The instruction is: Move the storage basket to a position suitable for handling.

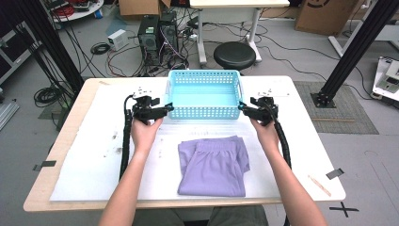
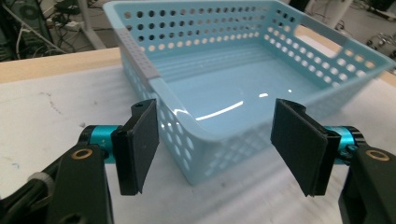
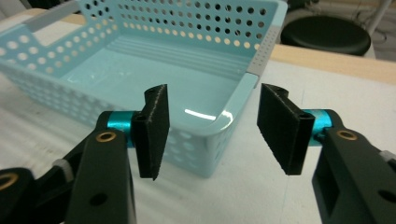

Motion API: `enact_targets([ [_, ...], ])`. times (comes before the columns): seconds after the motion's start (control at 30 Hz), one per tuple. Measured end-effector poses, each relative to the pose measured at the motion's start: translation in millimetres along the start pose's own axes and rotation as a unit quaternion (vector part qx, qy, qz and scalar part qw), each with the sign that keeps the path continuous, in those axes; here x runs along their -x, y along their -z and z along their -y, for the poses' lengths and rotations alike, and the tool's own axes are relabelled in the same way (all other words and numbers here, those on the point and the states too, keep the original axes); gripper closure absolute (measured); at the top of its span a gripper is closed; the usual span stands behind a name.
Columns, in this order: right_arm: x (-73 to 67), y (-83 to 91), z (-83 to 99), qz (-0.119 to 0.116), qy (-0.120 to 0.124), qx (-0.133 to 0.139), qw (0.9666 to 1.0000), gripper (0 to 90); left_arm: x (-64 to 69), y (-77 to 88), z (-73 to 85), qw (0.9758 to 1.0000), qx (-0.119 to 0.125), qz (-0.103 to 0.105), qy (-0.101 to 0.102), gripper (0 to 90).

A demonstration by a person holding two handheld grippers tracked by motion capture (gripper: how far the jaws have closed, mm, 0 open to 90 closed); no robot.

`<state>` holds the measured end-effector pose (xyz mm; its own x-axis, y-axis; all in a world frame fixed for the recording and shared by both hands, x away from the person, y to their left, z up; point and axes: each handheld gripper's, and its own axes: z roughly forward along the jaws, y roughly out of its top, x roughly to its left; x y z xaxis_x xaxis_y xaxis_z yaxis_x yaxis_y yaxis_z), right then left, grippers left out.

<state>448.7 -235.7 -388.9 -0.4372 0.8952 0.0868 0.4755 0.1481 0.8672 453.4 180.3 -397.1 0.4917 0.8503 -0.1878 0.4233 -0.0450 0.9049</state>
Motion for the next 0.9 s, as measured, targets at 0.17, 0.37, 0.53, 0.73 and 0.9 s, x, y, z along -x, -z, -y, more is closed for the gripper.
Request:
enact_targets([
  [0.17, 3.0, -17.9, -4.9, 0.015, -0.004, -0.026, 0.9996, 53.8, -13.2, -15.5, 2.6, 0.9993, -0.021, 0.003, 0.029, 42.8],
  [0.37, 2.0, -20.8, -4.0, 0.015, 0.002, -0.033, 0.9993, 64.3, -7.1, -21.2, -1.0, 0.9994, -0.033, -0.005, 0.009, 55.5],
  [0.53, 2.2, -16.7, -3.3, 0.014, -0.003, -0.037, 0.9992, 66.3, -6.2, -16.3, -0.4, 0.999, -0.039, 0.004, 0.02, 59.5],
  [0.73, 1.6, -4.6, 2.0, 0.012, 0.002, -0.039, 0.9992, 66.7, 3.5, -9.9, 1.5, 0.9988, -0.049, 0.007, 0.006, 59.1],
  [0.9, 2.4, 8.4, 10.9, 0.006, 0.006, -0.034, 0.9994, 66.6, 14.3, -2.4, 8.2, 0.9991, -0.04, 0.012, -0.009, 58.5],
])
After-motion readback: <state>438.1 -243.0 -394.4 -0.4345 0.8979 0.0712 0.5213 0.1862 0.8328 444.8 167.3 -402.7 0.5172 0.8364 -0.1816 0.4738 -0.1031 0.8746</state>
